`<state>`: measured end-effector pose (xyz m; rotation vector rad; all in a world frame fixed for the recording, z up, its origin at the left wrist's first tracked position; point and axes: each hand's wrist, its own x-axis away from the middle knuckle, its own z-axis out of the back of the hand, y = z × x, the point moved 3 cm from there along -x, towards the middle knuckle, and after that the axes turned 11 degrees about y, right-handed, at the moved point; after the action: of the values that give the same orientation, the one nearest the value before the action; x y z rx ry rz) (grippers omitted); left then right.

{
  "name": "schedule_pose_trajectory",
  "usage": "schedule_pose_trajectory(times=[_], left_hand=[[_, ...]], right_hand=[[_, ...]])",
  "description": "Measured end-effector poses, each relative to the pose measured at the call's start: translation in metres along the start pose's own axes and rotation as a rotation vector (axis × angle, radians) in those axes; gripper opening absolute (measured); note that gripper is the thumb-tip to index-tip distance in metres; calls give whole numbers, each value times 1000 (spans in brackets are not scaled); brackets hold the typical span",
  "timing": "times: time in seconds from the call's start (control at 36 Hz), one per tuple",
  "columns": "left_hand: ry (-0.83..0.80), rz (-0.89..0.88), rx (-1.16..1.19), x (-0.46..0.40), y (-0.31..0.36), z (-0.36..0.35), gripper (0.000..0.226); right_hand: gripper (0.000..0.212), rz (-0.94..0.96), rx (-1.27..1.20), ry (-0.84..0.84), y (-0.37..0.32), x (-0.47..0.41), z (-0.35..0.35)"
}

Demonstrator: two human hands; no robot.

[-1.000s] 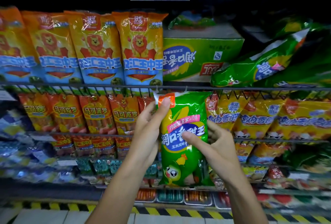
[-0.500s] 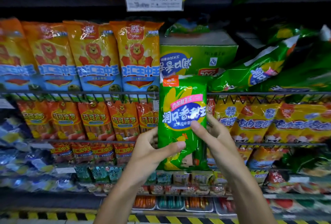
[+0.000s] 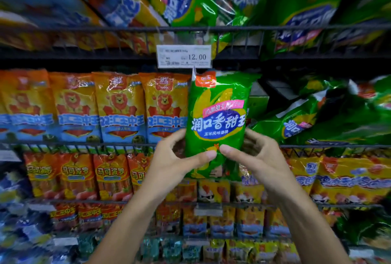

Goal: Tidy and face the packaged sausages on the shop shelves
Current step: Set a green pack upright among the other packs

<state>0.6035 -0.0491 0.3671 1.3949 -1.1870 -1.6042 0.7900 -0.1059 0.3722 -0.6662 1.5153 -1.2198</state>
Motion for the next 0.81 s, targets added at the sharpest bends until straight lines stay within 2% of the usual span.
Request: schedule_pose_trajectory(times=[0.06,0.25,0.64,0.81], left_hand=[[37,-80,-19,-14,11,0,51],[101,-186,-64,-43,27,7,47],[141,-246,-242,-67,8,11,48],[78,-203,-281,-67,-3,3,47]], right_hand=[[36,54,-10,28,-7,-14,2],[37,165,85,66,-20,-46,1],[51,153,234,57,-4,-72,-3],[48,164,353,12,3,-74,4]])
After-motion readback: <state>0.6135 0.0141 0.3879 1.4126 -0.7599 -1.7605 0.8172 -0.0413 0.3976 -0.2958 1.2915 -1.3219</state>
